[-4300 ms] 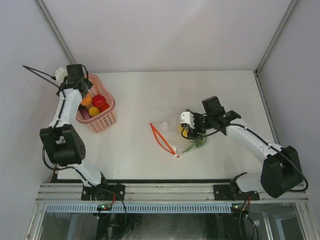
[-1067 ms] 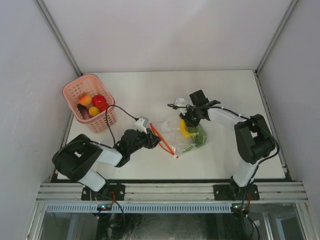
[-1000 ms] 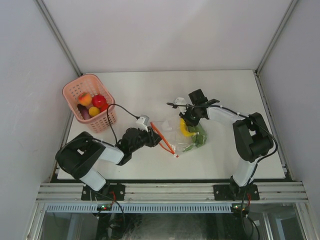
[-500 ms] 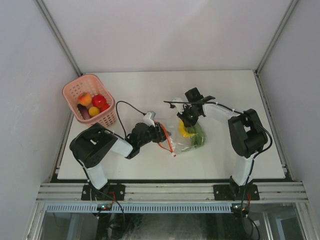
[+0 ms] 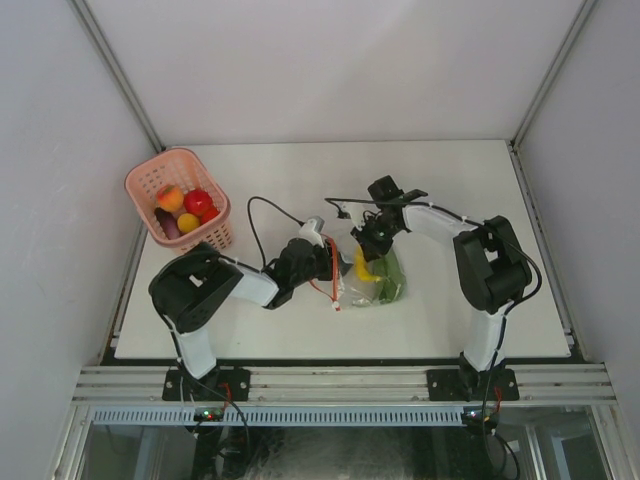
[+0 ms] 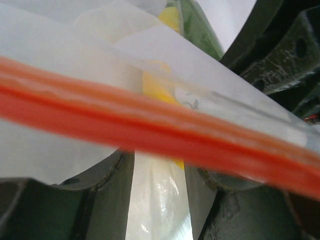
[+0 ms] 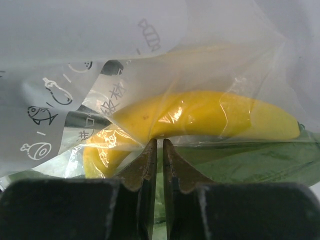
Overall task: Open the zip-top bag and remove the fake food
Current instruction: Pick up the fake fruit from the zipper food storage bag.
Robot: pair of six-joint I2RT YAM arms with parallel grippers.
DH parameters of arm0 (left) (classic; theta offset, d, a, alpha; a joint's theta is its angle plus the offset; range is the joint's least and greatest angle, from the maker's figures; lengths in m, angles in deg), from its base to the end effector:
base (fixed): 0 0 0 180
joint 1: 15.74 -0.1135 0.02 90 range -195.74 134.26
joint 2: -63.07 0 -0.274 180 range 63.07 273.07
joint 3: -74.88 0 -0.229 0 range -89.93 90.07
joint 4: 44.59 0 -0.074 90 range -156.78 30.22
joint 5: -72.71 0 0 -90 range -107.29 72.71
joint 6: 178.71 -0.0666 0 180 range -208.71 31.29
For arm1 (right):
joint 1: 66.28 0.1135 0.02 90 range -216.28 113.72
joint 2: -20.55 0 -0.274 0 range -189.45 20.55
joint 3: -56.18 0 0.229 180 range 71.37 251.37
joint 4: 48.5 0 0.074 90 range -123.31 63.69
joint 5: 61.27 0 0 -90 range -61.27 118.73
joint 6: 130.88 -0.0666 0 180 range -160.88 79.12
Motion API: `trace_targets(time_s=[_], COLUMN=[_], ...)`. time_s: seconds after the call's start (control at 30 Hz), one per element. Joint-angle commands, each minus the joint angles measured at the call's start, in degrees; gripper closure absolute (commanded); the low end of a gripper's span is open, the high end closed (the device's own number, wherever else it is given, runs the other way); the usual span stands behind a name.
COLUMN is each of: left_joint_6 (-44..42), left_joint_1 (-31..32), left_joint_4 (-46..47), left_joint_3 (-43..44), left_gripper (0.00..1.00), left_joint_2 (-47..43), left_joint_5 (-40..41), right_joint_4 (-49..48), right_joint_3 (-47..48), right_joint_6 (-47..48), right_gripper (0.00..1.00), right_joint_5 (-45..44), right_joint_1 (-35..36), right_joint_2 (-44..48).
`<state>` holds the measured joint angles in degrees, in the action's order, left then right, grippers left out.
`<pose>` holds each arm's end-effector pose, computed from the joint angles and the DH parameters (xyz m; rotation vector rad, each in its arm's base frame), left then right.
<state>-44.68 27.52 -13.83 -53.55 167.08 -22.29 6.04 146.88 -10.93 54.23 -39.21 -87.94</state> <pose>0.2555 -0.2484 0.1460 0.0483 2.1103 -1.0549 0.3125 0.1919 0.1756 -1.4031 2.3797 0.6137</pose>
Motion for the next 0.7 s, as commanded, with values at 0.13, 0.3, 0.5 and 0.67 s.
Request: trace_targets(time_s=[0.13, 0.3, 0.5, 0.67], left_joint_6=[3.6, 4.7, 5.7, 6.4], left_joint_1=[1.1, 1.4, 1.6, 1.6], left_joint_4=[-4.6, -7.0, -9.3, -13.1], left_joint_3=[4.5, 6.0, 7.4, 9.3], left_gripper=[0.47, 0.42, 0.38, 0.36], left_joint_2=[0.7, 1.2, 1.9, 1.9], left_joint_5=[2.4, 3.4, 3.8, 5.1], right_joint_4=[0.2, 0.1, 0.2, -0.4], right_joint_3=[1.6, 1.6, 1.5, 0.4], right_joint_6=[-2.3, -2.6, -2.2, -1.0], right_gripper=[0.91, 0.91, 0.91, 0.91], right_joint_5=[1.1, 0.5, -1.2, -3.1], right_joint_1=[-1.2, -1.2, -1.7, -3.5], right_joint_2=[1.4, 1.7, 4.1, 8.1])
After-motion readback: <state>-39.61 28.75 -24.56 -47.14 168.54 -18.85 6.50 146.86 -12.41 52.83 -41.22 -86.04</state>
